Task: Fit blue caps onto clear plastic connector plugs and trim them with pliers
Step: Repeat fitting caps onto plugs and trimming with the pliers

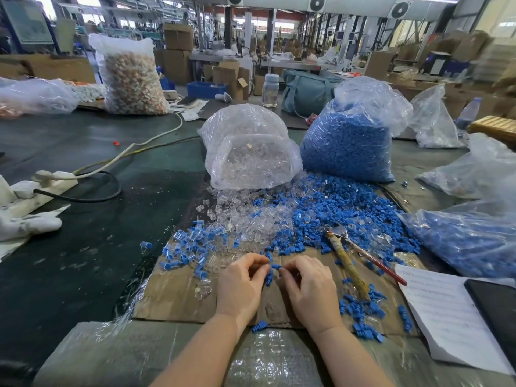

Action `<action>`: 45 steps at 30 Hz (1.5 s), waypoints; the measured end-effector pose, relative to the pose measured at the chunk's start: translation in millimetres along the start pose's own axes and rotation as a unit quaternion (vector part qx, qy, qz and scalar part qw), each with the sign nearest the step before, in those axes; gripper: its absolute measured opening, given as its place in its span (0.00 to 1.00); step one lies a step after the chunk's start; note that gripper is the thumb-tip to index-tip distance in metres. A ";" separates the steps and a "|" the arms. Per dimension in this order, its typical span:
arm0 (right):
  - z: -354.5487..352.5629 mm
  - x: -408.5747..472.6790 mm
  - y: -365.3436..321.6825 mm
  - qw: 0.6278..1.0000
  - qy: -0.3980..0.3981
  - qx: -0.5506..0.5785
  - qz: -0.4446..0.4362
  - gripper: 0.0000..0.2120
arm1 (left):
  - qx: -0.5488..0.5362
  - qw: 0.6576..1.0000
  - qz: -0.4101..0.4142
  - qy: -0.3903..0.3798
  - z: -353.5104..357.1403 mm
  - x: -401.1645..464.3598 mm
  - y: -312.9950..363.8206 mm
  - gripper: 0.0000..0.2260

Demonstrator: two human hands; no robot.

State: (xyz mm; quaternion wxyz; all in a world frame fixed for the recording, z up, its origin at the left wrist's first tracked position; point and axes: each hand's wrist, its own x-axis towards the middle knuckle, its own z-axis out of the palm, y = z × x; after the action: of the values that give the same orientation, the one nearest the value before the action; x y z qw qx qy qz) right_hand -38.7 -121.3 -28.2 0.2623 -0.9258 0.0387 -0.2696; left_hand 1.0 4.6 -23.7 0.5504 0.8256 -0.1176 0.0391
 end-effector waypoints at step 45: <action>-8.3 2.2 0.4 0.999 0.031 0.007 -0.043 0.13 | -0.013 0.998 -0.052 -0.028 -2.5 5.6 2.1 0.04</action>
State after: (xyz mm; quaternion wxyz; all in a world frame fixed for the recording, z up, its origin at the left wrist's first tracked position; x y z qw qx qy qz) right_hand -41.1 -126.0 -21.5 0.2561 -0.9159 0.0051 -0.3090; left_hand 6.0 5.3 -19.8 0.5591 0.8240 -0.0905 -0.0147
